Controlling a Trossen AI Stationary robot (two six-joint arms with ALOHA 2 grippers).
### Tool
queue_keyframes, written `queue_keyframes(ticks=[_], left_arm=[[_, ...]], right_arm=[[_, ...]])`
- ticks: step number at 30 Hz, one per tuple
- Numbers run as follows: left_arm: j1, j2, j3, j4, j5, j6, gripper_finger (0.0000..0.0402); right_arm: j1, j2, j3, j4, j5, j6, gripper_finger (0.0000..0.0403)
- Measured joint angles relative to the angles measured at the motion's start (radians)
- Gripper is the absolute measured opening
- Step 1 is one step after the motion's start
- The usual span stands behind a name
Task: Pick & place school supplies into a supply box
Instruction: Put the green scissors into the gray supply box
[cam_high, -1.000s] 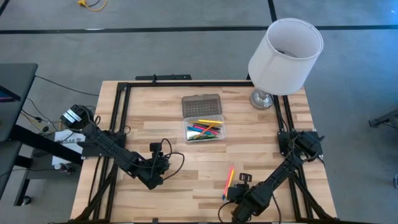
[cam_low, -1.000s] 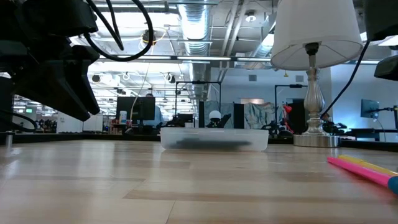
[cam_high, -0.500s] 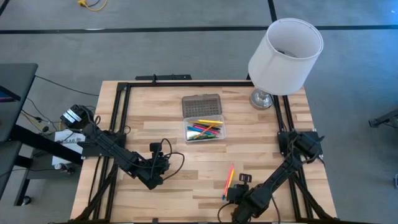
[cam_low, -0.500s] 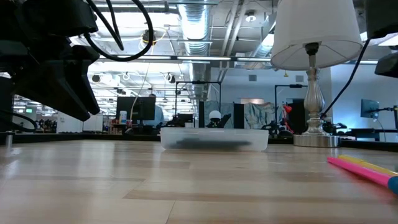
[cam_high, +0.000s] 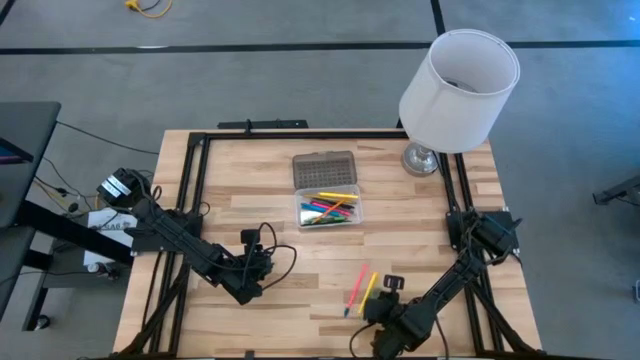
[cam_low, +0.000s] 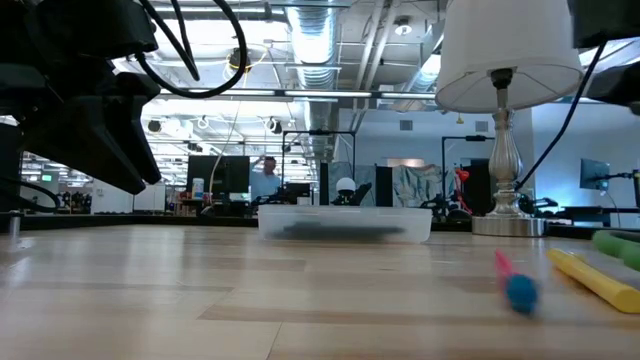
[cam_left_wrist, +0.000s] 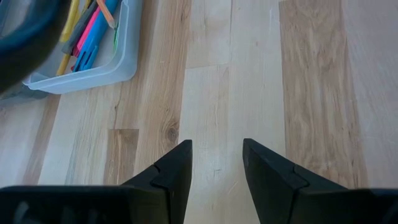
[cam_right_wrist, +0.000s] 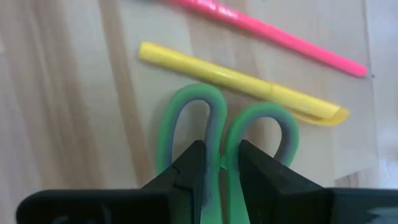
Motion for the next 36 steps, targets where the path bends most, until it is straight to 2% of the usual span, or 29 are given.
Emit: queue_keyframes(ticks=[12,17,22,27,36], left_arm=[[0.0,0.0,0.0,0.003,0.0,0.0,0.0138],[0.0,0.0,0.0,0.003,0.0,0.0,0.0138],[0.0,0.0,0.0,0.003,0.0,0.0,0.0138],[0.0,0.0,0.0,0.003,0.0,0.0,0.0138],[0.0,0.0,0.0,0.003,0.0,0.0,0.0138]], right_arm=[[0.0,-0.003,0.005,-0.061,-0.011,0.007,0.007],[0.0,-0.004,0.053,-0.13,-0.002,0.008,0.007],[-0.005,-0.006,0.126,-0.238,0.083,-0.002,0.007],[-0.041,-0.006,0.156,-0.272,0.198,-0.11,0.007],[-0.232,-0.007,0.156,-0.243,0.332,-0.335,0.007]])
